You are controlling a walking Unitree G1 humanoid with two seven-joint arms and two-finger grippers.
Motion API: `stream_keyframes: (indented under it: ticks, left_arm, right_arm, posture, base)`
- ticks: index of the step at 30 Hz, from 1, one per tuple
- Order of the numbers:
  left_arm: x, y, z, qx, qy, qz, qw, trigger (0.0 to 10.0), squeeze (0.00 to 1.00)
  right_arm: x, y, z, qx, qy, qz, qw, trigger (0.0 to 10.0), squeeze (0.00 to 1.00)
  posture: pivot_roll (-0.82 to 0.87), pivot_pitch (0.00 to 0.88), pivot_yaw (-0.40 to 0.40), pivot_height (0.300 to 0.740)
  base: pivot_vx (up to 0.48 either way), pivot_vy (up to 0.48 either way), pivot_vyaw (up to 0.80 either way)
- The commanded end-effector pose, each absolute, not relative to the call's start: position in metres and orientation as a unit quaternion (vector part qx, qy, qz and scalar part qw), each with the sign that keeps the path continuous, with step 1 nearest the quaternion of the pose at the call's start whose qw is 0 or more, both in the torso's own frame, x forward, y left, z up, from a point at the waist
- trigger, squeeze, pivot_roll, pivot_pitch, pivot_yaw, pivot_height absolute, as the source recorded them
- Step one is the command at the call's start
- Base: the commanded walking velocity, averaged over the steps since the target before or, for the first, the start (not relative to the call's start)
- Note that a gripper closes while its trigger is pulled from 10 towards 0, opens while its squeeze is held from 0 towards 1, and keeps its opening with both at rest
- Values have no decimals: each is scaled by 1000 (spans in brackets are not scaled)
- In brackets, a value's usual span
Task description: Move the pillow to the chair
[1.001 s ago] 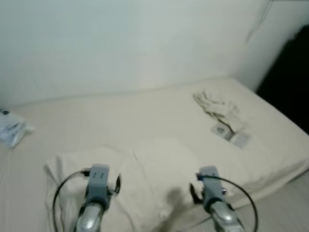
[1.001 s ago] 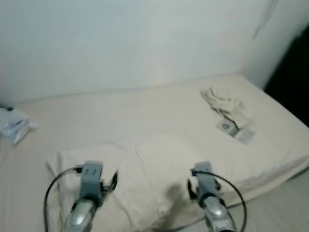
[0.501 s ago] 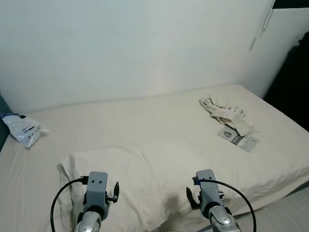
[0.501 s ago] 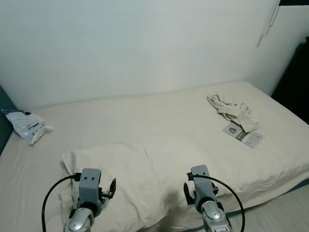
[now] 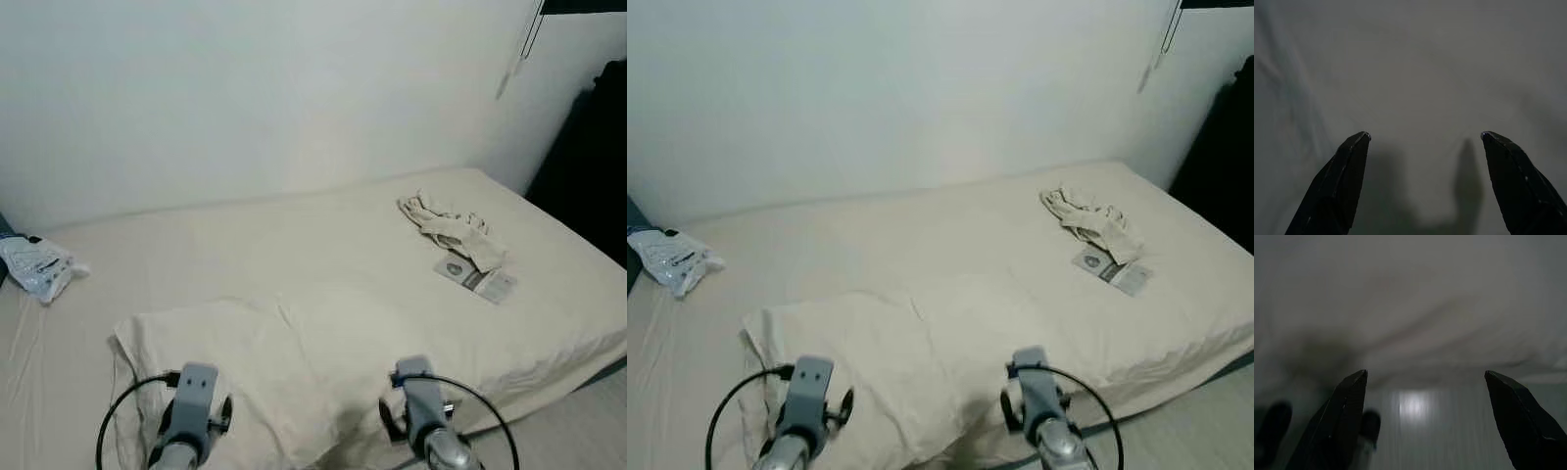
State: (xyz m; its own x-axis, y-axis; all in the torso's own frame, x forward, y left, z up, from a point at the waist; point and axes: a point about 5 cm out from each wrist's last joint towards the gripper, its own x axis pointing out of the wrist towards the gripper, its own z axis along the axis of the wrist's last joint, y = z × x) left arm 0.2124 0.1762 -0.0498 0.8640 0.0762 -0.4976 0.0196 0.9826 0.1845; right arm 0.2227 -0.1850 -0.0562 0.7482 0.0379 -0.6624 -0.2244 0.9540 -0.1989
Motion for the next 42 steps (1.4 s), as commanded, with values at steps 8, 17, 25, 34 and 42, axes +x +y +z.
stream_keyframes:
  ticks: [8, 17, 25, 34, 42]
  left_arm:
    - [203, 176, -58, 99, 288, 8, 952, 10000, 0]
    - [203, 172, -59, 92, 286, 14, 954, 10000, 0]
    - [205, 175, -58, 85, 286, 28, 954, 10000, 0]
    - [205, 177, -57, 87, 284, 30, 954, 10000, 0]
    - [205, 175, -55, 67, 265, 29, 962, 10000, 0]
  right_arm:
    - [214, -183, -63, -136, 369, 74, 916, 10000, 0]
    - [214, -182, -63, -137, 368, 76, 917, 10000, 0]
    - [214, -186, -62, -139, 365, 69, 918, 10000, 0]
    - [214, -186, -61, -136, 358, 66, 921, 10000, 0]
    - [216, -184, -60, -132, 352, 65, 924, 10000, 0]
  posture:
    - [20, 47, -20, 740]
    - [22, 53, -25, 740]
    - [19, 51, -21, 740]
    - [20, 52, -17, 740]
    - [18, 55, -18, 740]
  base:
    - [0, 0, 0]
    - [0, 0, 0]
    - [0, 0, 0]
    - [0, 0, 0]
    - [0, 0, 0]
